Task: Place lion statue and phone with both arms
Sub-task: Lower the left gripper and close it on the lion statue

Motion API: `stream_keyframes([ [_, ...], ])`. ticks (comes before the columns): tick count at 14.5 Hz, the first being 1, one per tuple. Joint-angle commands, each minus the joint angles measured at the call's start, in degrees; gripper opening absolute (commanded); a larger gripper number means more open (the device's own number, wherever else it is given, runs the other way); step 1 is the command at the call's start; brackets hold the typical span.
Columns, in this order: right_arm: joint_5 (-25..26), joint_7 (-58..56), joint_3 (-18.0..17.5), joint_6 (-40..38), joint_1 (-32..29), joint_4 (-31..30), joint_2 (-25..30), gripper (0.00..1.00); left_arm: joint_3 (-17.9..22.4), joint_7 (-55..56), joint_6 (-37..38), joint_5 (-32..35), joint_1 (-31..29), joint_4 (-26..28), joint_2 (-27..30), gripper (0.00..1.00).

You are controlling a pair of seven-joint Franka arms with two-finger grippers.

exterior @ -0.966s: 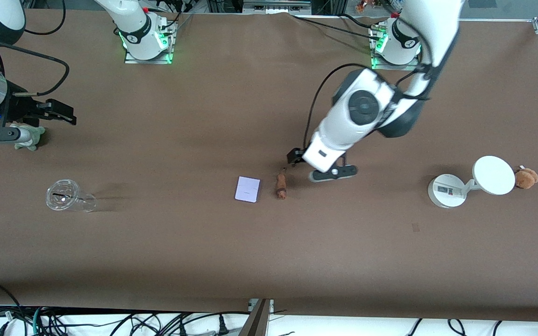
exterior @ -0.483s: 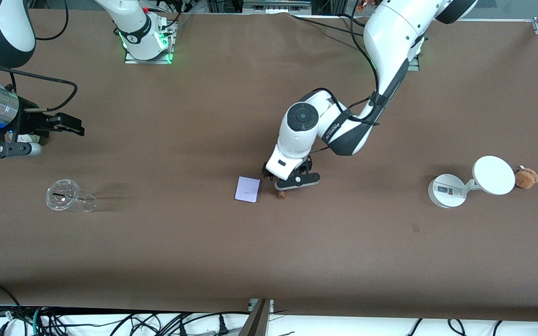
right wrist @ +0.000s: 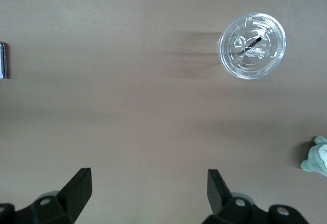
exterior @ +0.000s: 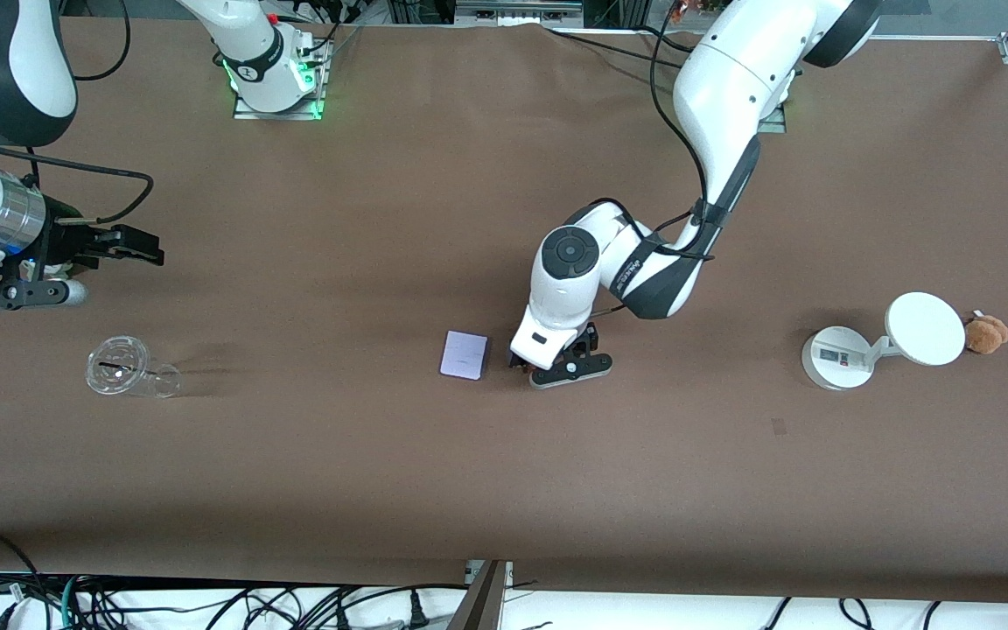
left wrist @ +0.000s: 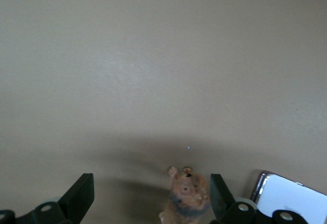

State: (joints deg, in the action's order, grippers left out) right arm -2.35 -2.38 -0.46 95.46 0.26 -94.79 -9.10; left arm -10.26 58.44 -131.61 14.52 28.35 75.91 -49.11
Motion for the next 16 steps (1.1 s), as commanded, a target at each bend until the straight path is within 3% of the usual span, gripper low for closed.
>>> stream_keyframes([
  [1, -1.17, 0.18, -0.25, -0.10, -0.35, 1.10, -0.48, 1.00, 1.03, 1.95, 1.00, 1.04, 1.53, -2.61, -0.90, 1.00],
  [16, -1.34, 0.45, -0.25, 0.34, -0.44, 1.01, -1.01, 1.00, 0.68, 2.74, 0.56, 0.95, 2.32, -2.61, -3.19, 1.00],
])
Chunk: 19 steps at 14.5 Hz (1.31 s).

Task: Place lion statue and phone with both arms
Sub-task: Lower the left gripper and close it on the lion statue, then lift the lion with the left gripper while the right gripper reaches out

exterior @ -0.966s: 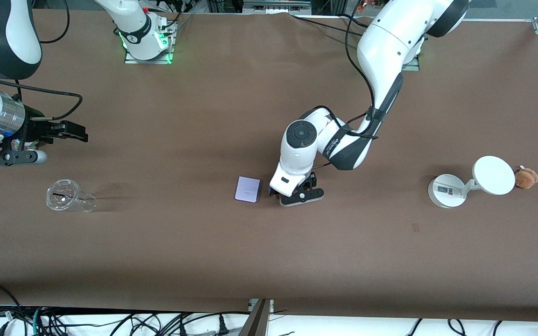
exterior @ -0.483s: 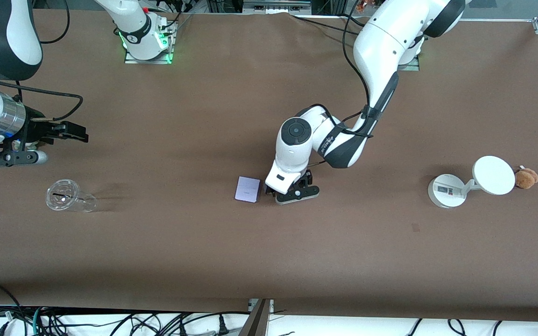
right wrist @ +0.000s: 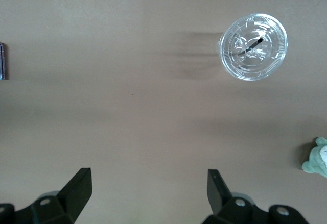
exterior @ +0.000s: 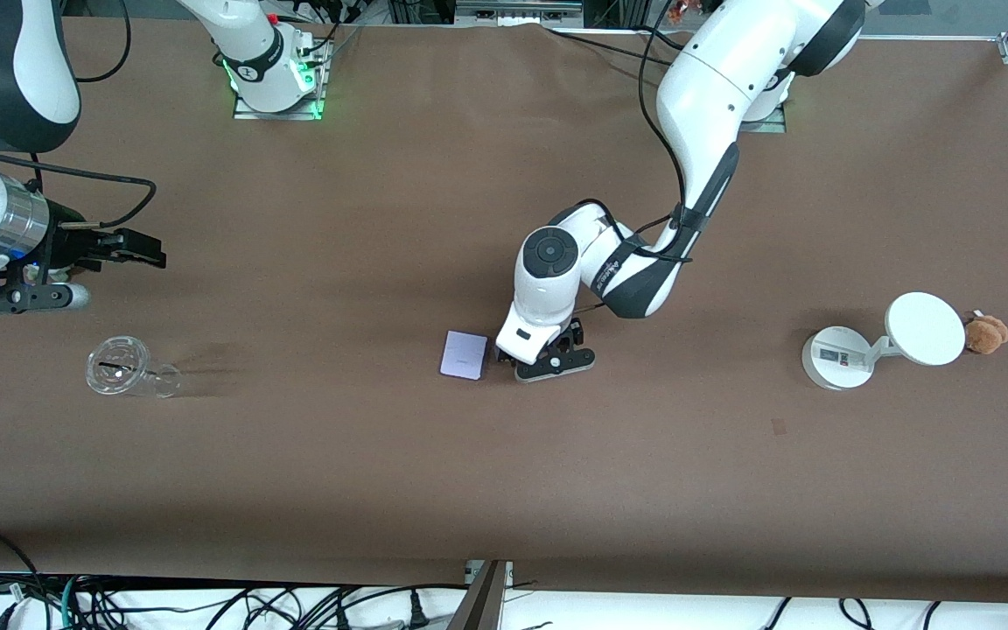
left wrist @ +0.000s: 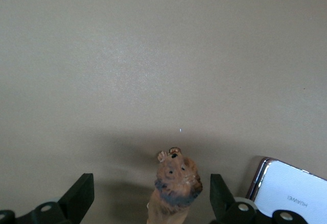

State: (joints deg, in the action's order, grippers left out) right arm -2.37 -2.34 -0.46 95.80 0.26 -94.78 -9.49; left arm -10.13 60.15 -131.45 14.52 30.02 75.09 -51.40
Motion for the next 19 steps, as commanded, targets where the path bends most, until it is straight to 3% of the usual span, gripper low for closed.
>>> stream_keyframes([
  [1, -2.11, 0.76, -0.25, 0.00, -0.35, 1.00, -0.70, 1.00, 0.55, 1.03, 0.06, 0.95, 0.66, -1.79, -0.90, 1.00],
  [5, -7.30, 5.40, -0.33, 1.66, 0.43, 1.00, -1.85, 1.00, 0.47, 0.50, 0.05, 0.95, 0.66, -1.88, -1.16, 0.77],
  [9, -7.22, 9.80, -0.33, 4.30, 3.77, 1.00, -3.25, 1.00, 0.38, 1.03, -0.04, 0.95, 1.10, -1.88, -1.25, 0.71],
  [10, -7.13, 10.94, -0.33, 4.83, 4.65, 1.00, -3.34, 1.00, 0.38, 0.94, -0.04, 0.95, 1.10, -1.88, -1.25, 0.65],
  [13, -6.69, 13.49, -0.33, 6.67, 6.93, 0.91, -4.30, 1.00, 0.38, 0.85, -0.04, 0.95, 1.18, -1.88, -1.25, 0.30],
  [14, -6.43, 13.76, -0.33, 7.03, 7.38, 0.91, -4.48, 1.00, 0.29, 0.94, -0.04, 0.95, 1.18, -1.79, -1.25, 0.24],
  [15, -6.34, 15.07, -0.33, 7.56, 7.99, 0.91, -4.83, 1.00, 0.38, 0.33, 0.05, 0.95, 1.18, -1.70, -1.25, 0.07],
  [16, -6.34, 15.78, -0.33, 7.82, 8.61, 0.91, -5.09, 1.00, 0.38, 0.24, 0.05, 1.04, 1.18, -1.53, -1.25, 0.00],
  [19, -6.34, 17.19, -0.33, 8.52, 9.75, 0.91, -5.71, 1.00, 0.29, 0.06, 0.75, 1.04, 0.22, -1.36, 0.32, 0.00],
])
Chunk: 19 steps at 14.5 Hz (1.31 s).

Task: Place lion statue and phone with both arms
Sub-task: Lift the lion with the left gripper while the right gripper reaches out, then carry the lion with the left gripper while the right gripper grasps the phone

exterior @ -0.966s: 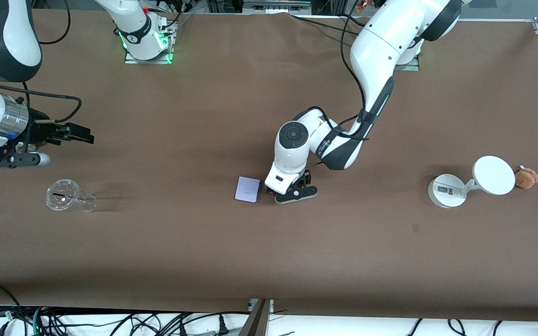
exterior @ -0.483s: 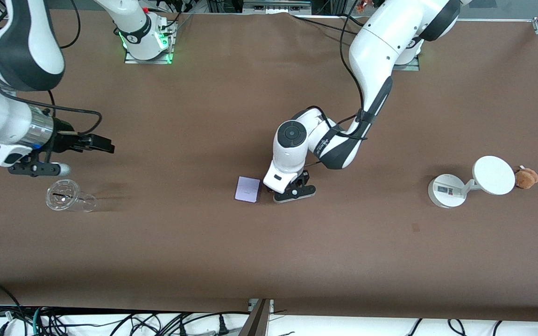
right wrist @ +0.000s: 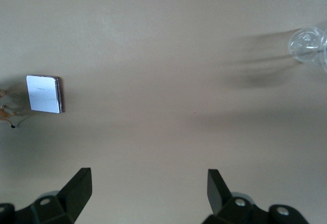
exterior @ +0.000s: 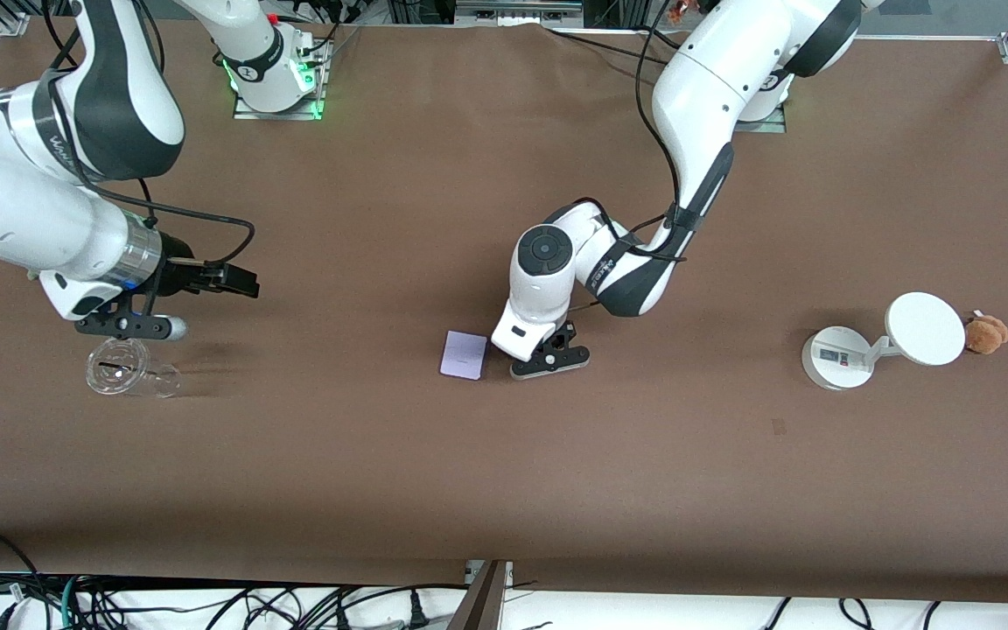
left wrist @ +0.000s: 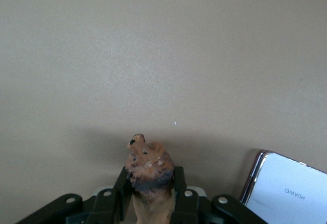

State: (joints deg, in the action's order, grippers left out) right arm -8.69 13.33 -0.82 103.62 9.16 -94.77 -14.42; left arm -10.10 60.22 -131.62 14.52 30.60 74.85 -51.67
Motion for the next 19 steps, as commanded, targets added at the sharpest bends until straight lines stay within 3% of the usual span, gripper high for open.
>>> stream_keyframes([
  [1, -0.01, 2.56, 0.03, 1.05, 1.12, 0.90, -0.87, 1.00, 0.34, -0.02, 1.28, 1.12, -0.97, -0.07, 1.39, 0.00],
  [5, -0.10, 7.66, 0.03, 3.07, 4.01, 0.99, -1.83, 1.00, 0.17, -4.38, 2.42, 1.12, -4.13, 3.97, 6.57, 0.00],
  [8, -0.01, 11.97, 0.03, 6.49, 7.87, 1.08, -3.50, 1.00, -2.54, -16.15, 2.60, 1.04, -12.90, 14.68, 14.47, 0.00],
  [11, 0.42, 15.40, 0.11, 11.32, 11.48, 1.08, -6.04, 1.00, -11.66, -27.40, 2.42, 1.04, -26.59, 21.98, 19.66, 0.00],
  [13, 3.57, 18.81, 0.12, 15.01, 14.20, 1.17, -8.94, 1.00, -18.96, -33.73, 2.69, 1.12, -37.14, 26.20, 22.04, 0.00],
  [17, 7.28, 24.80, 0.12, 22.40, 17.99, 2.21, -15.00, 1.00, -31.36, -46.05, 2.69, 1.21, -57.62, 33.33, 23.19, 0.00],
  [19, 7.98, 26.73, 0.12, 23.03, 18.78, 4.67, -18.08, 1.00, -33.05, -48.70, 2.42, 1.56, -61.87, 35.09, 23.02, 0.00],
])
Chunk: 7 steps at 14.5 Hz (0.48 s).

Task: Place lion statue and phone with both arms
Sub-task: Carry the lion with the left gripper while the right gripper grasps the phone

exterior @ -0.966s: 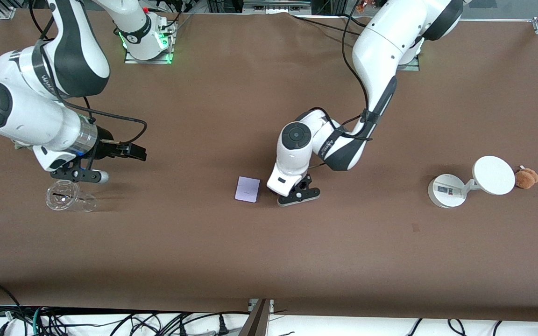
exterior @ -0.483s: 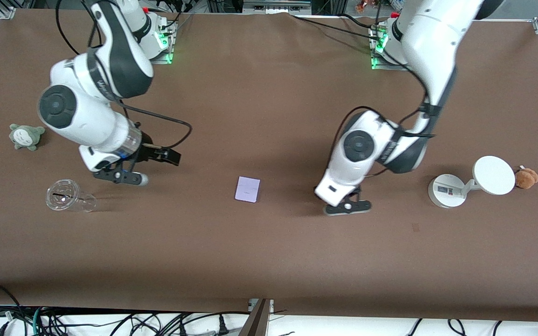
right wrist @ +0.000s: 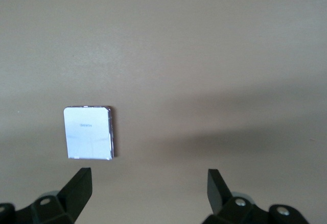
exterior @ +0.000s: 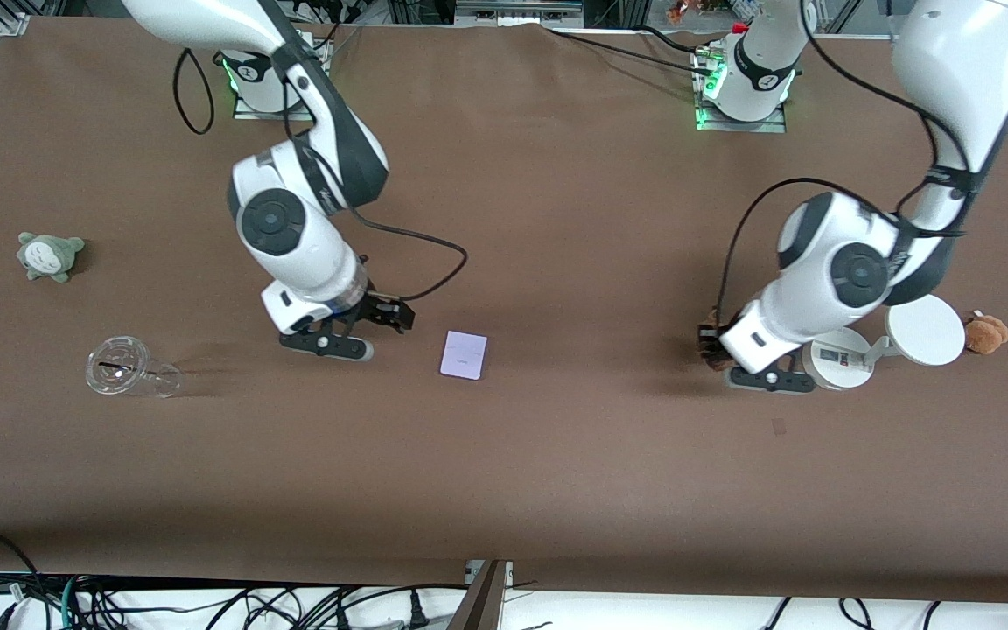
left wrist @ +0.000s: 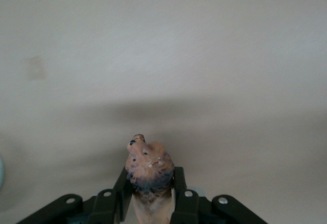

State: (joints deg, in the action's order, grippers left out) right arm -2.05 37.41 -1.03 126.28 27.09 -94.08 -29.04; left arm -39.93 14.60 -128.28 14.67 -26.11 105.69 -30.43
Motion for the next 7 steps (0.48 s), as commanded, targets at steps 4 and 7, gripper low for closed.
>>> stream_keyframes([
  [4, 2.23, 6.17, 0.42, 4.22, 2.44, 8.64, -9.62, 0.99, -2.70, -3.08, -1.88, 4.20, -5.27, 5.14, 0.81, 0.00],
  [7, 2.40, 9.25, 0.59, 11.77, 3.76, 8.74, -12.96, 0.98, -2.34, -2.64, -3.20, 7.91, -5.71, 5.14, -0.59, 0.00],
])
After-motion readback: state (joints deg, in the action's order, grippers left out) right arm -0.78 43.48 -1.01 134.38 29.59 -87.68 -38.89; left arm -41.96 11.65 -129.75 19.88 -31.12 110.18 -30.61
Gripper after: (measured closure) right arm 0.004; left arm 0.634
